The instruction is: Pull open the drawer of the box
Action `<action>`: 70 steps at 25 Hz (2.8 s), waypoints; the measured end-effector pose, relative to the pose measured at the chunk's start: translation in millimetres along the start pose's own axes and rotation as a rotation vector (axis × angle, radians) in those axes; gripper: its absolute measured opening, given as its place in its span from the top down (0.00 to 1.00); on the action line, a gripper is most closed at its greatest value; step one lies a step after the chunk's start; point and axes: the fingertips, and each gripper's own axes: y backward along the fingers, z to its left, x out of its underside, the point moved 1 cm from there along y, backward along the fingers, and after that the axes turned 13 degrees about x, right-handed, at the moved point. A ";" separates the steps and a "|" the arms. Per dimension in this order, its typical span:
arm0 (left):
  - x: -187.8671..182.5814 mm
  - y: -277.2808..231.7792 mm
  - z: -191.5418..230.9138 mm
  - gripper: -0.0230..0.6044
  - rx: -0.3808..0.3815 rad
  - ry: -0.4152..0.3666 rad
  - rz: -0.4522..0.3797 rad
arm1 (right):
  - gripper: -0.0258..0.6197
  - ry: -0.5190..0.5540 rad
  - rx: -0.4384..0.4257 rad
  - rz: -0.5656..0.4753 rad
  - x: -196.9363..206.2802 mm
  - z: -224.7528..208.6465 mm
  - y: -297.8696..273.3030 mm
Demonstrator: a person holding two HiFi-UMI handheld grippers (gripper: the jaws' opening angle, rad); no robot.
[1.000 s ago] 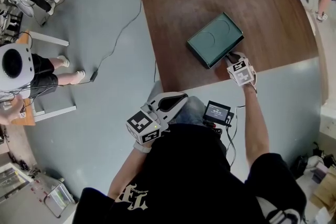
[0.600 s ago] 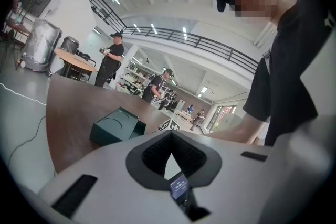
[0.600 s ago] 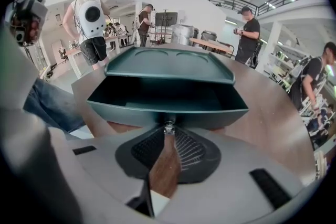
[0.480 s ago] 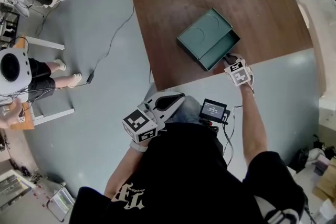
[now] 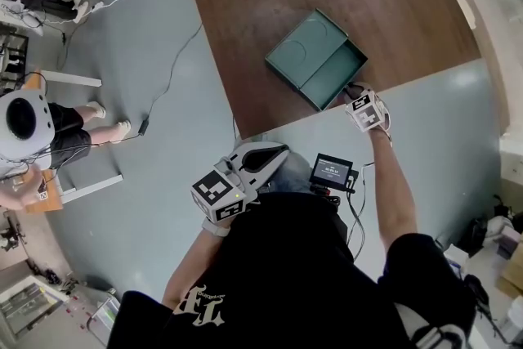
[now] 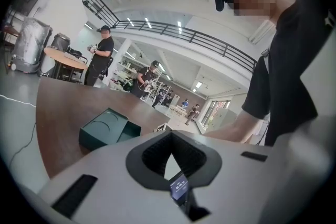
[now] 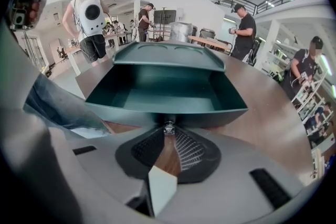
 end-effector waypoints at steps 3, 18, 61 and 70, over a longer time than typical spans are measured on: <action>-3.7 -4.5 -7.2 0.96 0.005 -0.003 0.007 | 0.88 0.004 -0.011 0.008 6.4 1.6 3.9; -24.4 -13.5 -23.8 0.96 0.061 -0.013 0.056 | 0.88 -0.015 -0.027 0.065 22.0 1.0 7.1; -33.5 8.6 -54.5 0.96 0.221 -0.090 0.053 | 0.98 -0.284 0.293 -0.122 -20.9 11.0 259.6; -29.0 9.2 -63.1 0.96 0.215 -0.091 0.053 | 0.98 -0.310 0.253 -0.258 -74.3 25.3 317.5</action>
